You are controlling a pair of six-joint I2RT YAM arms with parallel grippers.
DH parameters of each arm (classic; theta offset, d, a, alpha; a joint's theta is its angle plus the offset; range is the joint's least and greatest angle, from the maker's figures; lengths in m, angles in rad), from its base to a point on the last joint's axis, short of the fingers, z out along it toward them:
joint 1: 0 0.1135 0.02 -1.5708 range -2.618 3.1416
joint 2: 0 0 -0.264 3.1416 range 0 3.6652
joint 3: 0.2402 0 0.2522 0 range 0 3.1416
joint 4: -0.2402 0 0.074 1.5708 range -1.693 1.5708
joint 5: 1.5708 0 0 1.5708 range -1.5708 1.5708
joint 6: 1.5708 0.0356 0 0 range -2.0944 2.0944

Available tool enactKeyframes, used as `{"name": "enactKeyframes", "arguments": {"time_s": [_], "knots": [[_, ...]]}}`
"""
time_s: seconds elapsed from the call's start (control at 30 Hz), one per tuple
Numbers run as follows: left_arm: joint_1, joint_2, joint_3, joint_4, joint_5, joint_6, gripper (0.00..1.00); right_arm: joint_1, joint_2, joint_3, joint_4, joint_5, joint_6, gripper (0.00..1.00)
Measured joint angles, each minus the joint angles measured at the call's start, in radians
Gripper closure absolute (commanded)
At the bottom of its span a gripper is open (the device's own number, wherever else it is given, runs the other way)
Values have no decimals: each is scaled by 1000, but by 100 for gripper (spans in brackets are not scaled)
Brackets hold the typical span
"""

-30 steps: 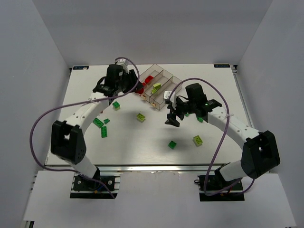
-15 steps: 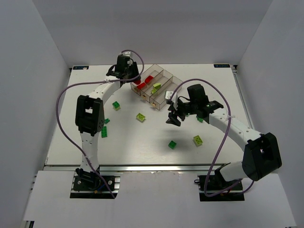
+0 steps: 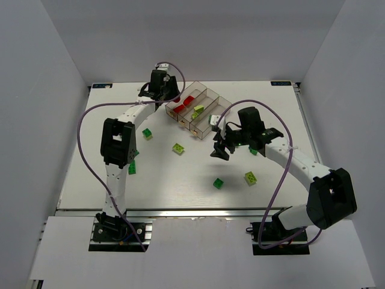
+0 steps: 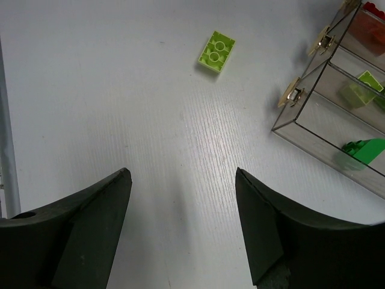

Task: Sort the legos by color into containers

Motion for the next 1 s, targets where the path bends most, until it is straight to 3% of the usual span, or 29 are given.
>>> {"name": "enactKeyframes", "arguments": {"time_s": [0.5,0.57,0.63,0.83,1.0], "knots": [[-4,51,10,4,-9,11,9,-13,0,-13,2,-5,8,18],[-6,50,17,3,-20,11,8,-13,0,-13,2,-5,8,11],[-7,44,22,5,-29,13,2,-13,0,-13,2,-5,10,11],[-8,-39,6,-3,-67,14,2,-13,0,-13,8,4,14,11],[-7,-329,-252,45,-173,9,2,-14,-3,-13,67,43,55,11]]}}
